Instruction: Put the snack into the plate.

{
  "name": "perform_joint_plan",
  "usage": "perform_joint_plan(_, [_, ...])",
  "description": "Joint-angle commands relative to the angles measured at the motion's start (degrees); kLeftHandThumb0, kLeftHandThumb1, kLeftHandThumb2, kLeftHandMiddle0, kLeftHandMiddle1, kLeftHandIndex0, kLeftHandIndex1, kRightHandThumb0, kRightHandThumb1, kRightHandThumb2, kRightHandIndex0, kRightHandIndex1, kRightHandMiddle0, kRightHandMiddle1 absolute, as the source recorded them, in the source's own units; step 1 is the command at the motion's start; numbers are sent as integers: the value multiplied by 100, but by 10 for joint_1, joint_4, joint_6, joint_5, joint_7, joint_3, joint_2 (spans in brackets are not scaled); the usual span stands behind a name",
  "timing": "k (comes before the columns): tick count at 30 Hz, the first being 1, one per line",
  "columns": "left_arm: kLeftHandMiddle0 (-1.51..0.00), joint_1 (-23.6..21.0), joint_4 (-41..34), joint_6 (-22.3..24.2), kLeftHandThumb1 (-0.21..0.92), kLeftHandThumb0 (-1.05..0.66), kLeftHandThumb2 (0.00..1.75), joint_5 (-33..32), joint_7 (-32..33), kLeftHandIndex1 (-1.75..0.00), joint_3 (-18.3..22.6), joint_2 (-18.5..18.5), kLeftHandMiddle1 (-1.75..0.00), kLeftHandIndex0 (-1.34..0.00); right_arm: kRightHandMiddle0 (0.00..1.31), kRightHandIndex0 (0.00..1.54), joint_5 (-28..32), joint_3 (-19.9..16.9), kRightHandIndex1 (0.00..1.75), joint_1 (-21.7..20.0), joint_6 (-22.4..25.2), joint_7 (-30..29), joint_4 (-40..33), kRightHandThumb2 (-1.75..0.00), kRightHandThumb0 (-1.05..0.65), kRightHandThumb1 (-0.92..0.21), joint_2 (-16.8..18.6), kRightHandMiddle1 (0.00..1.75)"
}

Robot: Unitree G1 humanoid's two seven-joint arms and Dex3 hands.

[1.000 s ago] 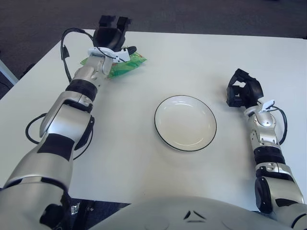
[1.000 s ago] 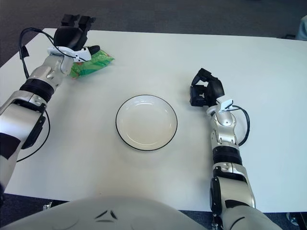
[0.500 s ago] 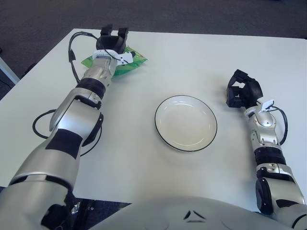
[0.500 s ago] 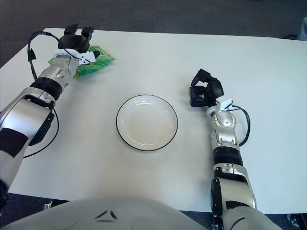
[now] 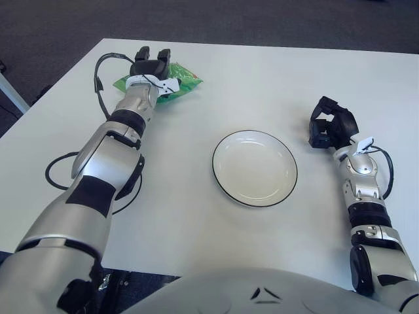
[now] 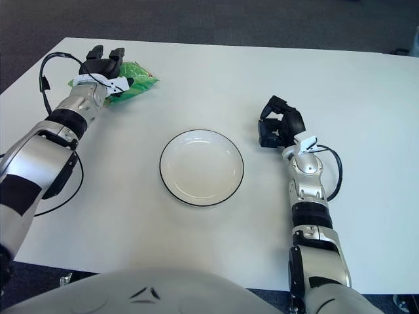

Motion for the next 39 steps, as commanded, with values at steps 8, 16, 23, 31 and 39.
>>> perform_joint_plan(8, [0,-2,11,26,92,-105,115,-22,-18,-14,1,2,0,0,63,137,-5,7,175,38,9,-8,5,-134,-49,-30,12,175])
perform_joint_plan(16, [0,2,26,62,92,-105,115,-12,-24,-3,-12,2,0,0,63,136,5,7,175,37,7,2,10,-134,-49,-30,13,175])
perform_joint_plan(23, [0,11,29,81,92,-105,115,-4,-1,-3,-27,-1,0,-1,63,136,2,7,175,36,6,4,12,-134,-49,-30,9,175])
perform_joint_plan(31, [0,20,35,102,92,-105,114,-2,15,-16,-40,-15,0,0,63,137,0,10,175,39,13,4,3,-134,-49,-30,9,175])
perform_joint_plan(39, [-2,26,37,112,92,-105,111,-13,6,-30,-36,-23,-1,0,63,137,-13,16,175,45,11,-9,-5,-134,-49,-30,8,175])
